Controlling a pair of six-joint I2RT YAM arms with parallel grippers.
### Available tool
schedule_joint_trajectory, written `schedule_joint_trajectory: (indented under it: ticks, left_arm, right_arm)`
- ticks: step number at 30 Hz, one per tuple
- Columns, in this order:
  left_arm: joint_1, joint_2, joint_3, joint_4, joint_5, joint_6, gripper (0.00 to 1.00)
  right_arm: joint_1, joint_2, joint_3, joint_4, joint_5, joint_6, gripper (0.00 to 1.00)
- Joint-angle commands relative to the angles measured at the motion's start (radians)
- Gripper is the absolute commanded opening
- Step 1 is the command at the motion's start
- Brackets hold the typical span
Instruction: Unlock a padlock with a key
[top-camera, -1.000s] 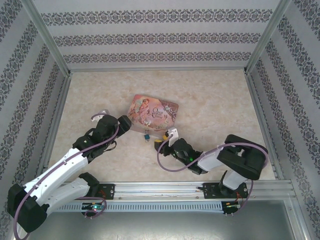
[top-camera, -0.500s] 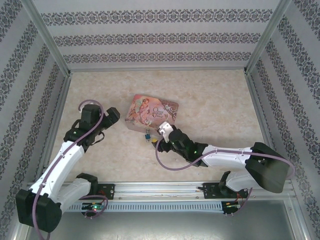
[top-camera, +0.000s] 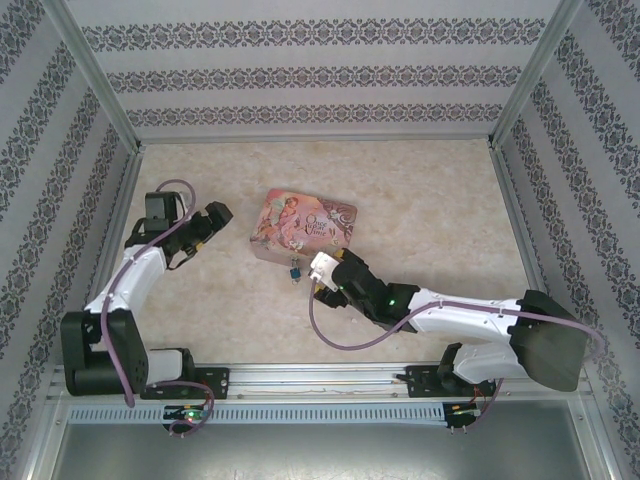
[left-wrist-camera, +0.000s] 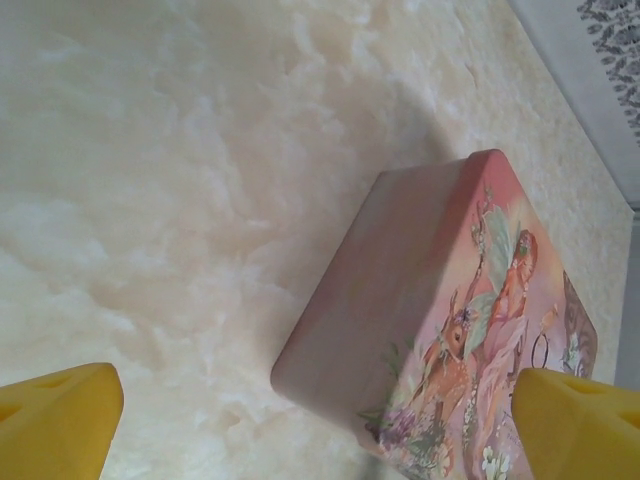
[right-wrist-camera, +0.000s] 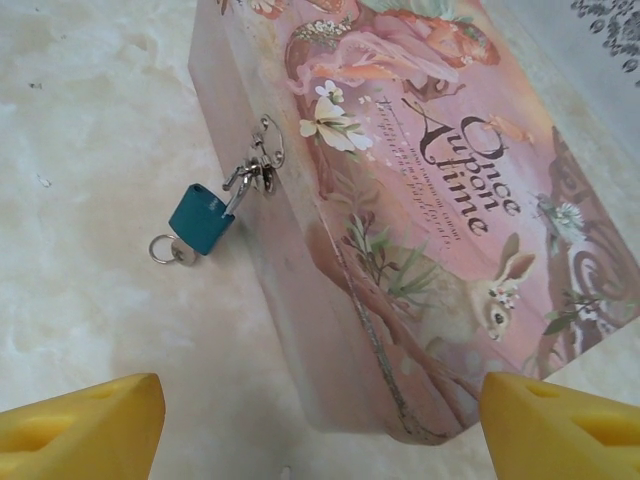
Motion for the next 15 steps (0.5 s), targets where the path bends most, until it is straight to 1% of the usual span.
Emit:
schedule_joint_trajectory:
  ticks: [1,6,10,15]
  left_arm:
    - [0.02,0.056,0.058,0.064,0.085,0.052,0.99]
    - [0.022,0.158,0.084,0.12,0.182,0.001,1.0]
    - [0.015,0.195,0.074,0.198,0.244,-0.051,1.0]
    - [-0.036,0.241,0.076,0.237,0.29,-0.08,1.0]
  right_arm:
    - [0.012,-0.031,0.027,-0.023,0.055,-0.068,0.82]
    - [0.013,-0.053,0.011,-0.018,0.082,-0.098,0.83]
    - [0.014,-0.075,-0.003,-0.014,0.091,-0.118,0.84]
    - [0.014,-0.091,-0.018,-0.017,0.101,-0.136,0.84]
